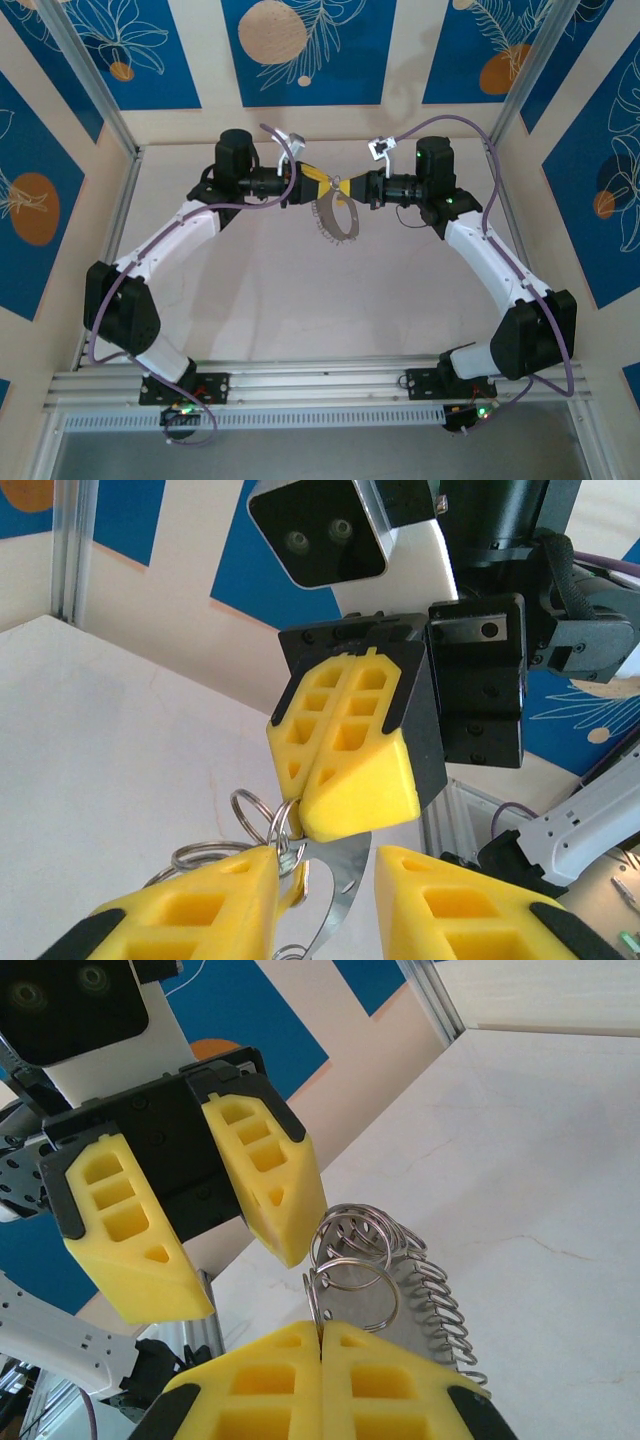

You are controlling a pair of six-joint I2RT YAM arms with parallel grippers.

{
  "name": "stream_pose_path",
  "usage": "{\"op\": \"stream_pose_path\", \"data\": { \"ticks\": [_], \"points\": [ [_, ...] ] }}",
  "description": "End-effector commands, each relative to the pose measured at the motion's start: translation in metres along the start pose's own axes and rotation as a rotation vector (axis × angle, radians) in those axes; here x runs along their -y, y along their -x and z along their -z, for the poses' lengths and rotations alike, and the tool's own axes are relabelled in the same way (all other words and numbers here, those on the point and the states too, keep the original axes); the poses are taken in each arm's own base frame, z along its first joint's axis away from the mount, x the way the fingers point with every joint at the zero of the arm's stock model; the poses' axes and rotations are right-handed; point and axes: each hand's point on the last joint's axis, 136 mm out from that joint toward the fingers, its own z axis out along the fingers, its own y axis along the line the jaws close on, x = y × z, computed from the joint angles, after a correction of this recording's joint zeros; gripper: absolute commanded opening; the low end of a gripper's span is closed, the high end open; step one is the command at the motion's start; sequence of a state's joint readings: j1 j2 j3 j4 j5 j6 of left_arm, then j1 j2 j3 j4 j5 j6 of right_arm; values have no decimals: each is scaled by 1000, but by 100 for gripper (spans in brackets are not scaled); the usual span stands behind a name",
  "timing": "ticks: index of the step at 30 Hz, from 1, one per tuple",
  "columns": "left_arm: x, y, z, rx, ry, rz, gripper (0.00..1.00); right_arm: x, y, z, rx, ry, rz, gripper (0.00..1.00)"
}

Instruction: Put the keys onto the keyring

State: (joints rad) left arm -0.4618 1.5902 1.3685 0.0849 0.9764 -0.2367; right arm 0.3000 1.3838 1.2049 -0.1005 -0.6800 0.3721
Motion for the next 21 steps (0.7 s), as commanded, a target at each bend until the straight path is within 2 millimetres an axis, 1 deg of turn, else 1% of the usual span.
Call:
{"op": "stream_pose_path", "data": {
  "ticks": [1, 21],
  "points": [
    [9, 13, -4, 17, -45, -35, 31, -14, 13, 2, 20, 22, 52, 0],
    [7, 3, -18, -3, -65, -10, 30, -13, 13, 1, 22, 29, 50, 0]
  ]
}}
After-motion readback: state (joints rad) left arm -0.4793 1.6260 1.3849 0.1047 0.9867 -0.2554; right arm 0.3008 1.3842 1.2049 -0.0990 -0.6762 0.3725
